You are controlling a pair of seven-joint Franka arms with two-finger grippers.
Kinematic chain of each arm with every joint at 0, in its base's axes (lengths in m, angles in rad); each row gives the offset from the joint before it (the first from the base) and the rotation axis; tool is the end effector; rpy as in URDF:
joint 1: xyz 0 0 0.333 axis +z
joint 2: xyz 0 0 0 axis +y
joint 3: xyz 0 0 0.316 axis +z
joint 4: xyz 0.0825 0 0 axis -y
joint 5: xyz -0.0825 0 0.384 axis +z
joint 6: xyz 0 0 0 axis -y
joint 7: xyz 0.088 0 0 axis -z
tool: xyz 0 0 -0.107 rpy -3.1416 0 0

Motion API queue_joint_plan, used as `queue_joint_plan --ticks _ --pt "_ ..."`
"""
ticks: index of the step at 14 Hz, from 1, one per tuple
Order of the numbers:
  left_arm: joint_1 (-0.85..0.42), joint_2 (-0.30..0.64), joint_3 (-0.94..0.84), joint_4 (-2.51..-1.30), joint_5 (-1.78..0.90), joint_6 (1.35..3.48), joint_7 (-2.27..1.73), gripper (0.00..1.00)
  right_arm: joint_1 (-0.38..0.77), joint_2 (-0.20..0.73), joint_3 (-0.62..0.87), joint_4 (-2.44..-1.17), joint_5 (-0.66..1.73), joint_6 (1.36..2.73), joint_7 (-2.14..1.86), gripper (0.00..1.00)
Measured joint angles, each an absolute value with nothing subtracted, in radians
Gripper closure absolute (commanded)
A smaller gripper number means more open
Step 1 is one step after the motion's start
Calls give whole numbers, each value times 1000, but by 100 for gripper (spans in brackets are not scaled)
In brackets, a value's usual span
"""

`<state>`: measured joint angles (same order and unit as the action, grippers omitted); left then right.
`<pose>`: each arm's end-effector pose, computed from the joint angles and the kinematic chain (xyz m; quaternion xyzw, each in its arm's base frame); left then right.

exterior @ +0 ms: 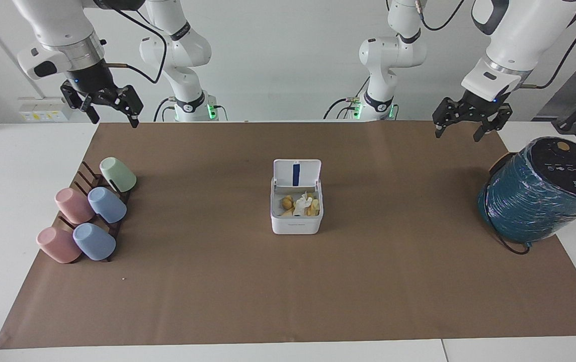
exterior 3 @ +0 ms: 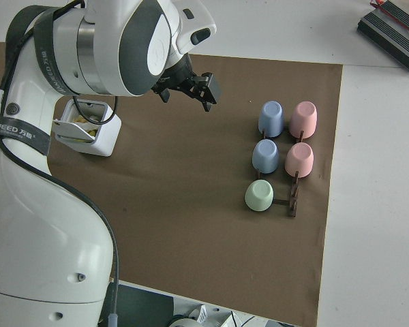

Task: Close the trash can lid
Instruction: 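Move the left gripper holding the white lid over the trash can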

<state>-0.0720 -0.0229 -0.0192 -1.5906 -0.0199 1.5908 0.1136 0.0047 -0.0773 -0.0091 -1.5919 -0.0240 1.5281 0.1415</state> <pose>0.5469 -0.0523 0.6296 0.9947 -0.1021 0.0117 0.0096 0.5260 -0.0052 0.6526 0.9972 -0.0735 0.0075 0.0111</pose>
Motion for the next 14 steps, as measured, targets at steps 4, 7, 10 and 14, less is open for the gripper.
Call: queue_joint_plan --ticks 4,7,10,14 --pt "-69 -23 -17 -1591 -20 1591 114 0 7 -77 -9 -1592 -23 1528 141 0" --pt "-70 -23 -23 -1592 -20 1591 114 0 7 -77 -9 -1592 -23 1528 141 0" --pt "-95 -25 -40 -1612 -20 1605 114 2 7 -77 -9 -1592 -23 1528 141 0" --pt "-198 -43 -49 -1675 -20 1671 57 73 7 -77 -9 -1592 -23 1528 141 0"
